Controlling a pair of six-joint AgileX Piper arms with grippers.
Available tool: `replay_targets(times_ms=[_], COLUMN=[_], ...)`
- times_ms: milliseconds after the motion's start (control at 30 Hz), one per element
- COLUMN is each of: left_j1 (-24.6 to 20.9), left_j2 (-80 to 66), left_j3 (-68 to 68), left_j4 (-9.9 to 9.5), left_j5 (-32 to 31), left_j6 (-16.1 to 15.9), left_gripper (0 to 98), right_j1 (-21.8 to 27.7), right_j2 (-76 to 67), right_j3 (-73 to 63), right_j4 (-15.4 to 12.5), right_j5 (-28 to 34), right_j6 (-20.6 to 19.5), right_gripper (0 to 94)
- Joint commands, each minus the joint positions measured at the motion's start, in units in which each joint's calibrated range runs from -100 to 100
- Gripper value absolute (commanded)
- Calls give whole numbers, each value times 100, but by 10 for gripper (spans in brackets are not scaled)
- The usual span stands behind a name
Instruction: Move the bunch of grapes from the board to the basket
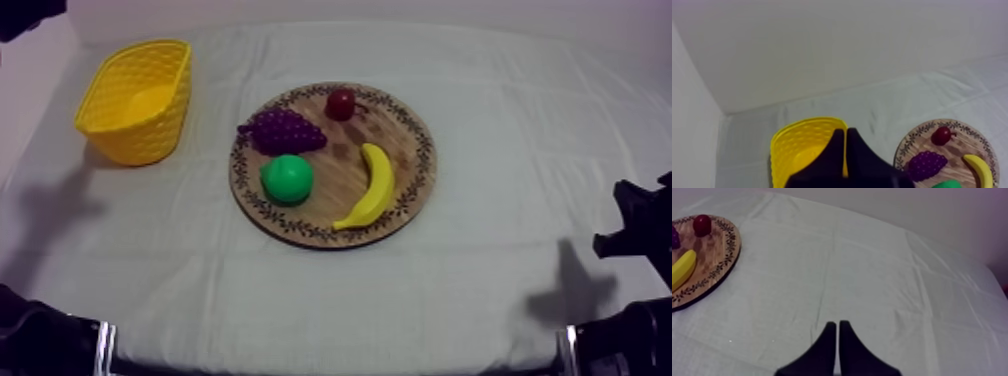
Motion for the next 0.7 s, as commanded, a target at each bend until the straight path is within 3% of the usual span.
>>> replay_targets(times_ms=[0,667], left_j1=[51,527], left_j2=[312,2902], left_j3=[-331,-2931], left_j4=[-10,-84], left_j5=[40,1098], left_j6=[-32,-473], left_gripper=[0,0], right_j1=[0,0], right_j2=[-2,-2], right_j3=[-1,-1], right_j4=[0,0], right_j5=[-1,-1], right_j6=[1,1], right_gripper=[5,5])
